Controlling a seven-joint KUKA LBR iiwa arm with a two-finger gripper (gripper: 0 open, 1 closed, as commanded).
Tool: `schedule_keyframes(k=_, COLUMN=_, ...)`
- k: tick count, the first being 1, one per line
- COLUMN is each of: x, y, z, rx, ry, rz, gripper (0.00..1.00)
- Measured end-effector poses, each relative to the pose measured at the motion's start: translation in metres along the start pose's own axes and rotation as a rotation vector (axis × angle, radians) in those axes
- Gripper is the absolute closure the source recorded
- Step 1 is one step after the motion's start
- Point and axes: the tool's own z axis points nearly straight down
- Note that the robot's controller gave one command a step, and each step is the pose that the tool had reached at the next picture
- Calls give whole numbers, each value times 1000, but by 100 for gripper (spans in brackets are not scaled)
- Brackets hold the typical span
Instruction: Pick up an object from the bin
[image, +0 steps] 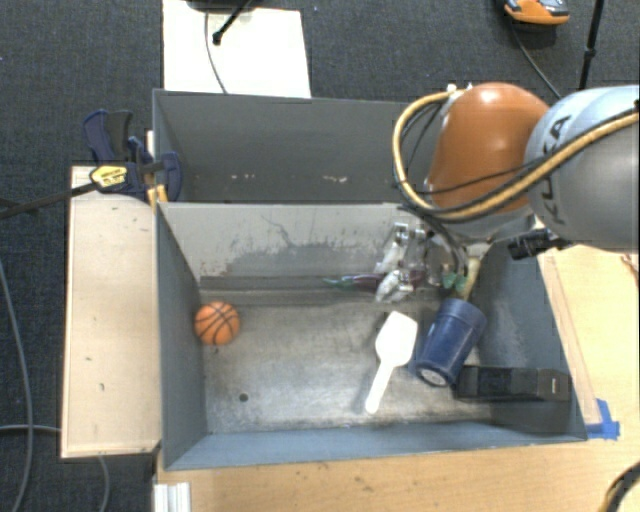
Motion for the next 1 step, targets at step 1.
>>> schedule_keyframes(k=1, x=5, y=10, z=-20, rx=3, ry=7, rz=-73, gripper=100)
